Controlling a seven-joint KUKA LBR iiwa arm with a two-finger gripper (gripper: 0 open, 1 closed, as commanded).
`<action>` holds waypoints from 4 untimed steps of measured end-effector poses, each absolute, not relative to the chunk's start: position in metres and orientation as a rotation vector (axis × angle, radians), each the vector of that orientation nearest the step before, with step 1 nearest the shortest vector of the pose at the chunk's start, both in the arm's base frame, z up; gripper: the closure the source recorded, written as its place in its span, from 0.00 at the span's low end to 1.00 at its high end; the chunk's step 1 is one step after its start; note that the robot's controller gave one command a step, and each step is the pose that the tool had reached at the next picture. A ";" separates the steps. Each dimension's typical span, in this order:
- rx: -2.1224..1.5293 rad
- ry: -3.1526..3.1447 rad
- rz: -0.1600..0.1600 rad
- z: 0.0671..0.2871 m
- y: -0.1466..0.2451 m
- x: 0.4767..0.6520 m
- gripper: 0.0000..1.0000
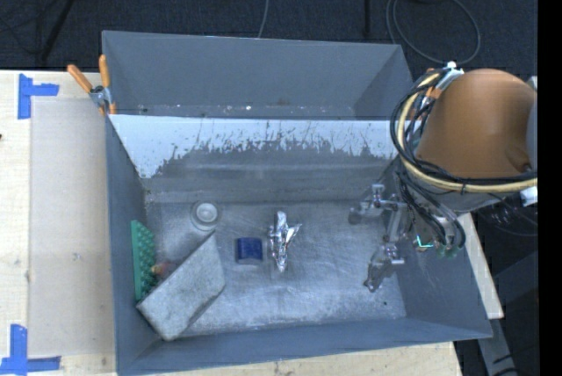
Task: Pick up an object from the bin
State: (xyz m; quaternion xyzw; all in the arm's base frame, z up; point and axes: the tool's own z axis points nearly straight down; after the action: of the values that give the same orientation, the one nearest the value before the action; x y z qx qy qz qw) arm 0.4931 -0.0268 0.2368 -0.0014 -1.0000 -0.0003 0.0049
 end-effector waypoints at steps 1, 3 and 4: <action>0.856 -3.039 0.003 0.074 0.050 0.561 0.00; 1.120 -2.938 -0.002 0.100 0.077 0.621 0.00; 1.711 -2.642 -0.003 0.073 0.029 0.618 0.00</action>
Offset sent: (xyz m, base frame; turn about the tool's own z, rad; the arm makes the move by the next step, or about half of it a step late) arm 0.0625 0.0761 -0.1668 -0.5543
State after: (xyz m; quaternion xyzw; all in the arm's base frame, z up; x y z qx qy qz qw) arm 0.6181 0.0287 0.0733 0.5435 -0.8394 -0.0011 -0.0029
